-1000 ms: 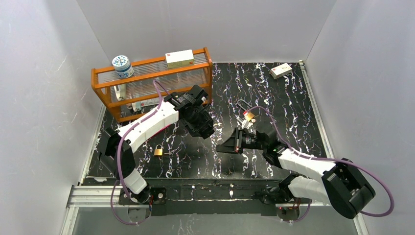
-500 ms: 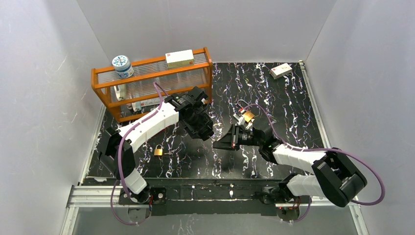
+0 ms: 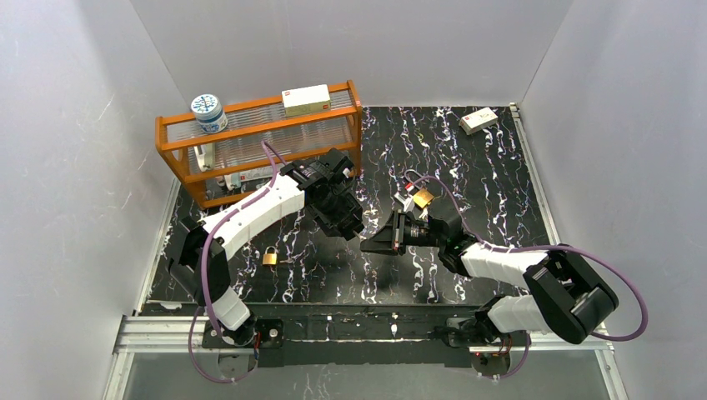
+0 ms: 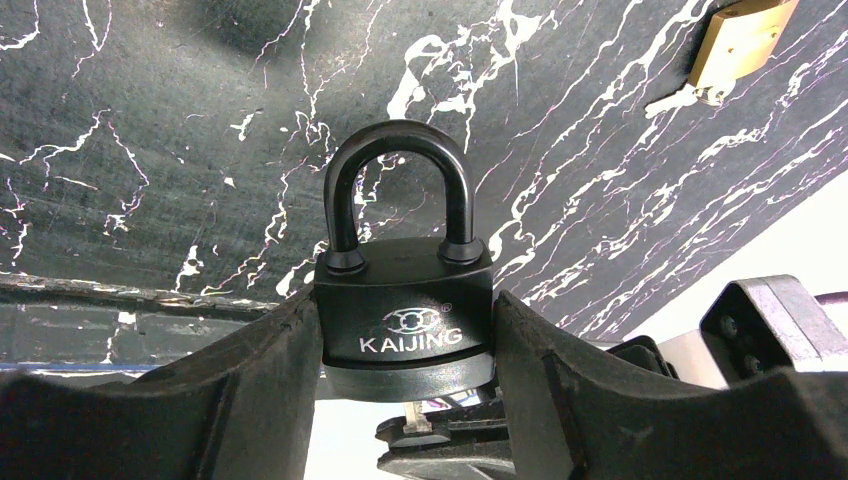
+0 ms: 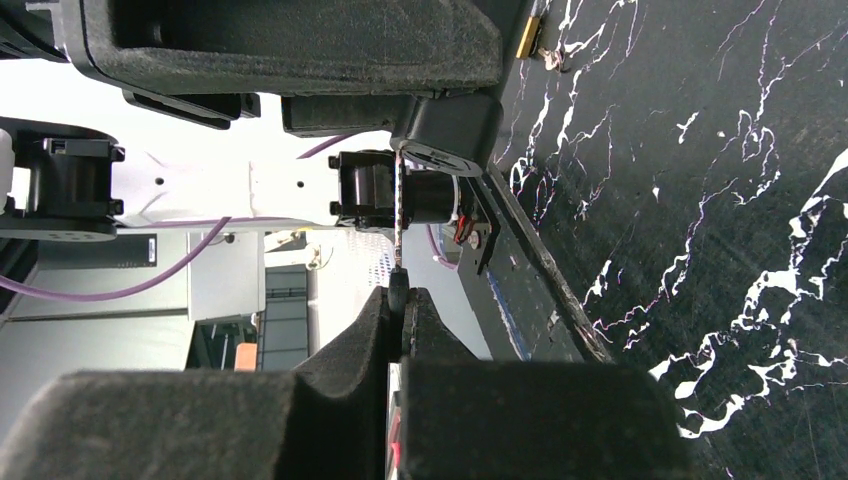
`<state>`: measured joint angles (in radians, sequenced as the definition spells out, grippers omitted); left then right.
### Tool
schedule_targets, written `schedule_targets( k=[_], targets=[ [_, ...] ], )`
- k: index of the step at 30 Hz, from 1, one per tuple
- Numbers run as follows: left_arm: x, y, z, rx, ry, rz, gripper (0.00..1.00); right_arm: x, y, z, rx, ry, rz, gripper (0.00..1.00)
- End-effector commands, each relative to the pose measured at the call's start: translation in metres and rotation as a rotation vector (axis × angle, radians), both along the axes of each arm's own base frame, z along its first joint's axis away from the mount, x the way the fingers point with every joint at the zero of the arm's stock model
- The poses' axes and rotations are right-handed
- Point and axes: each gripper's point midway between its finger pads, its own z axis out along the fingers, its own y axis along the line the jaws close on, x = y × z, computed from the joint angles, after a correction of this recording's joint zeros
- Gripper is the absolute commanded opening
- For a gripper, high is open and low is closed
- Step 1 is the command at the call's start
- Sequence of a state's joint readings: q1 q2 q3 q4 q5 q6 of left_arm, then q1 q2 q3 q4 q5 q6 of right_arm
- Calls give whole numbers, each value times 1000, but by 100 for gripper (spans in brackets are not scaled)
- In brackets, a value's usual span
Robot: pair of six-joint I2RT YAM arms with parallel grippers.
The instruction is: Unlock with the key
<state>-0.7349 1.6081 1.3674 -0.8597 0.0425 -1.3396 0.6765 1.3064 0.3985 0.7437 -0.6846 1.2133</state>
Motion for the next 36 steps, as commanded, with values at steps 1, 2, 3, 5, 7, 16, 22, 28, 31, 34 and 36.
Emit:
schedule_targets(
  k=[1, 2, 3, 5, 7, 16, 22, 28, 31, 34, 36],
  targets=[
    [-2, -1, 22, -63, -32, 9, 0, 1, 4, 16, 51, -51, 12, 1],
    [-2, -1, 21, -62, -33, 9, 0, 1, 4, 14, 48, -45, 10, 1],
    [-2, -1, 21, -63, -32, 9, 0, 2, 4, 13, 45, -42, 7, 1],
    [-2, -1, 21, -63, -35, 8, 0, 2, 4, 10, 37, -34, 3, 1],
    [-2, -1, 22, -64, -36, 8, 0, 2, 3, 7, 32, -28, 2, 1],
    [-2, -2, 21, -66, -34, 8, 0, -2, 0, -1, 22, -18, -4, 1],
    [-2, -2, 21, -70, -33, 7, 0, 4, 2, 0, 22, -15, -22, 1],
    [-3, -3, 21, -72, -29, 2, 0, 16, 9, 10, 25, -38, -42, 1],
    [-3, -3, 21, -75, -30, 1, 0, 19, 7, 9, 23, -32, -65, 1],
    [-3, -2, 21, -74, -32, 0, 0, 23, 5, 6, 10, -24, -94, 1],
    [-3, -3, 21, -76, -33, -2, 0, 25, 3, 3, -9, -12, -108, 1]
  ],
)
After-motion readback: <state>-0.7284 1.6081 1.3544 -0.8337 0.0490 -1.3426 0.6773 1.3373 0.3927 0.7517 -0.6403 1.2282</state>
